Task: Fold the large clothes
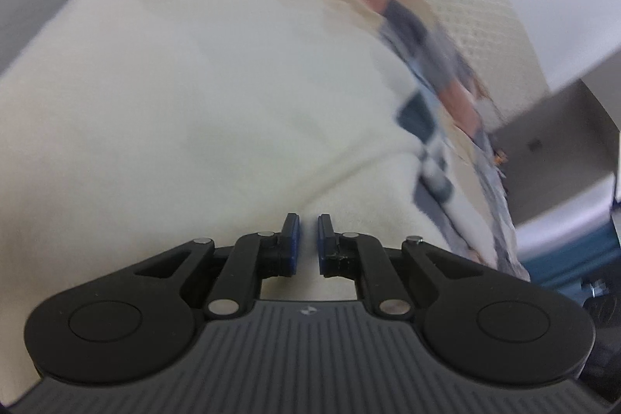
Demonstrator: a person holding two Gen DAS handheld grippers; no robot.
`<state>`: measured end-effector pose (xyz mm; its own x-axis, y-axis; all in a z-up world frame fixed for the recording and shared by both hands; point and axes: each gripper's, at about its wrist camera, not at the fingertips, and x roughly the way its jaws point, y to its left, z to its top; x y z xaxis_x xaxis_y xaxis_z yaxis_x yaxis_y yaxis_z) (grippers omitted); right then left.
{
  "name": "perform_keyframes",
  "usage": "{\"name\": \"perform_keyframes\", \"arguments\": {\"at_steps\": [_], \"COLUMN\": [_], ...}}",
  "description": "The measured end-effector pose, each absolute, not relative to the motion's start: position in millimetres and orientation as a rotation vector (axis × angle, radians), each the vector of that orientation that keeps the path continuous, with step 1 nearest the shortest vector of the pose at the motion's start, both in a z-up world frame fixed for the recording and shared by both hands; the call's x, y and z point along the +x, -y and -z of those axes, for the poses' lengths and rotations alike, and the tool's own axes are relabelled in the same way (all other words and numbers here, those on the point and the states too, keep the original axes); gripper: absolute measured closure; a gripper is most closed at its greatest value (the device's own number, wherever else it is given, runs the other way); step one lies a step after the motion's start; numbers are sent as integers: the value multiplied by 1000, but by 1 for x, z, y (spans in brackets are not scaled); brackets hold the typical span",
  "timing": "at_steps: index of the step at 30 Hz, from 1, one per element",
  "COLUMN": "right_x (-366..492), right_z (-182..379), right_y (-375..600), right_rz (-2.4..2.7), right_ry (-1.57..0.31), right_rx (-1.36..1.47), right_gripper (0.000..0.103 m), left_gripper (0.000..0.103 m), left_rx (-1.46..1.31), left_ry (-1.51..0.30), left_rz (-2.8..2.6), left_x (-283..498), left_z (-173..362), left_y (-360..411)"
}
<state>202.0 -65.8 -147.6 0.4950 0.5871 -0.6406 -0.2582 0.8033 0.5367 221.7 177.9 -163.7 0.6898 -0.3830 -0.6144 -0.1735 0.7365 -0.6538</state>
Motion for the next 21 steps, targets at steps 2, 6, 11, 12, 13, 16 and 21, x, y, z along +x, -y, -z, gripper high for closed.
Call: {"name": "perform_keyframes", "arguments": {"at_steps": [2, 6, 11, 12, 13, 16, 21], "right_x": [188, 175, 169, 165, 163, 160, 155], "right_z": [140, 136, 146, 147, 150, 154, 153], "right_y": [73, 82, 82, 80, 79, 80, 81], "right_rz": [-489, -423, -374, -374, -372, -364, -355], "right_ry": [-938, -1002, -1067, -1076, -1086, -1122, -1108], "right_rx": [362, 280, 194, 175, 148, 121, 66], "right_gripper": [91, 93, 93, 93, 93, 93, 93], "left_gripper": [93, 85, 84, 84, 84, 84, 84], "left_rx": [-731, -649, -582, -568, -552, -535, -489], "left_ry": [-819, -812, -818, -824, -833, -879, -932], "left_rz": [181, 275, 290, 286, 276, 261, 246], "left_x": [216, 209, 207, 208, 208, 214, 221], "left_z": [158, 150, 150, 151, 154, 164, 176], "left_y": [-169, -145, -129, -128, -126, -121, -111]}}
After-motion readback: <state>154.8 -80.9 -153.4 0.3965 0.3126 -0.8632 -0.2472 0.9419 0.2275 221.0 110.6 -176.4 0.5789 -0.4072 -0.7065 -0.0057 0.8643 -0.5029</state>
